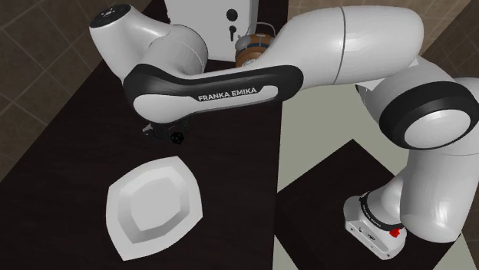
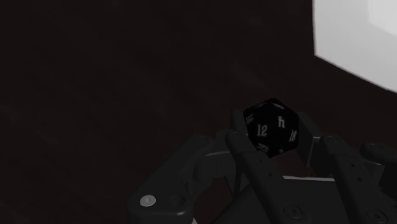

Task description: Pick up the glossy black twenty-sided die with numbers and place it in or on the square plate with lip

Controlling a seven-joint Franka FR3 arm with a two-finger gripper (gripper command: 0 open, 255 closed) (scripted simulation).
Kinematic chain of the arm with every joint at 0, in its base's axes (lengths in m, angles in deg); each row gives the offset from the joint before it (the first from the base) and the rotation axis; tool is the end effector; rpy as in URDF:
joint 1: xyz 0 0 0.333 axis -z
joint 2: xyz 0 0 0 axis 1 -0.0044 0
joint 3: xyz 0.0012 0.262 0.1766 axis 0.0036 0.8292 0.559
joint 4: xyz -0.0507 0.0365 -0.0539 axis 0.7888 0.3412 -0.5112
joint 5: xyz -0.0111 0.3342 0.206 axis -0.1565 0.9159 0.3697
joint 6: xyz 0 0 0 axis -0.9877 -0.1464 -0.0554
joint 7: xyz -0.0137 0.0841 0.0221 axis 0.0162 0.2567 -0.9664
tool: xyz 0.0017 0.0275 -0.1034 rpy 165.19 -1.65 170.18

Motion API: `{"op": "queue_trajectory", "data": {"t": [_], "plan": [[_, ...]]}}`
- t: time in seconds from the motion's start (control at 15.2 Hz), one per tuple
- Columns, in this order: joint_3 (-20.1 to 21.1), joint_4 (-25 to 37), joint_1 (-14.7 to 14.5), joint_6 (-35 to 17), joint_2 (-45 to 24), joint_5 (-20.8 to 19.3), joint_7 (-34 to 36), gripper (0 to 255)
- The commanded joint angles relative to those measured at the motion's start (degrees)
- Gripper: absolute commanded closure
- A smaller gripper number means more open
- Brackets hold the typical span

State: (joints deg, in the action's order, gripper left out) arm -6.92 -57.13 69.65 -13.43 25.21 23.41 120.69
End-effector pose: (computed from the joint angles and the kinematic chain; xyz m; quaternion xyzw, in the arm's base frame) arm 0.5135 0.4682 0.4762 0.9996 0.0013 -0.0292 0.0056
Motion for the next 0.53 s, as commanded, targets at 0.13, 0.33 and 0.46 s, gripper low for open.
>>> {"op": "queue_trajectory", "data": {"t": [0.13,0.33,0.46], "plan": [[0.1,3.7,-0.7,3.5,-0.2,0.0,-0.2,255],[0.0,6.9,-1.3,6.1,-0.7,-0.2,-0.3,255],[0.0,9.2,-1.8,7.9,-1.1,-0.3,-0.3,255]]}}
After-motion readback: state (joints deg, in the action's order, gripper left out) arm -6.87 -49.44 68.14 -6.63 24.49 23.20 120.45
